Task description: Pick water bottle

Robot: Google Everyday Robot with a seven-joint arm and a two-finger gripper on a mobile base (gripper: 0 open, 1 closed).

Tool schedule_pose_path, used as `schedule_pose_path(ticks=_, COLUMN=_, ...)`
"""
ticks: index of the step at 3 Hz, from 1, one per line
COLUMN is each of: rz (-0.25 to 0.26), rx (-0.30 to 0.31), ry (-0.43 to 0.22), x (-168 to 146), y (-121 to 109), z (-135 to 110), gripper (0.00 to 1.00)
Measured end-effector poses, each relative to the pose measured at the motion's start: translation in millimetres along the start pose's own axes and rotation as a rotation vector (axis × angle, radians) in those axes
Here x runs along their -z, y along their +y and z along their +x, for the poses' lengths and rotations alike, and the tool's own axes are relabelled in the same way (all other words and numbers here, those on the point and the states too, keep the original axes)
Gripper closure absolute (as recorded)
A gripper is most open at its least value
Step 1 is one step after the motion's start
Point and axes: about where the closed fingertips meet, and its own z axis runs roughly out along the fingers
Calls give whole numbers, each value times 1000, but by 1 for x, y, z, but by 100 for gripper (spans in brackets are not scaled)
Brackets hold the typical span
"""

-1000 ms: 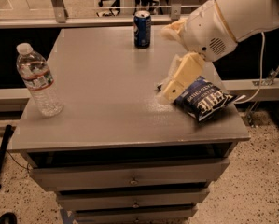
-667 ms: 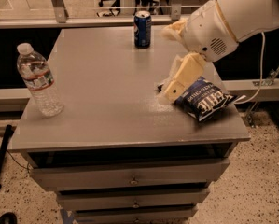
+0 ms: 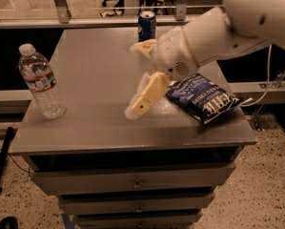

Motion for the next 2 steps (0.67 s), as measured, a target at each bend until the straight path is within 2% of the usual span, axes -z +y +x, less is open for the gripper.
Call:
schedule_pose_path(ticks=1, rz=-50, rx=-6, ry=-139, x=-66, y=-6, z=-14, gripper=0)
schedule_pose_path(ticks=2, rz=-92, rx=-12, ry=-261, x=-116, y=-8, z=-31, gripper=0)
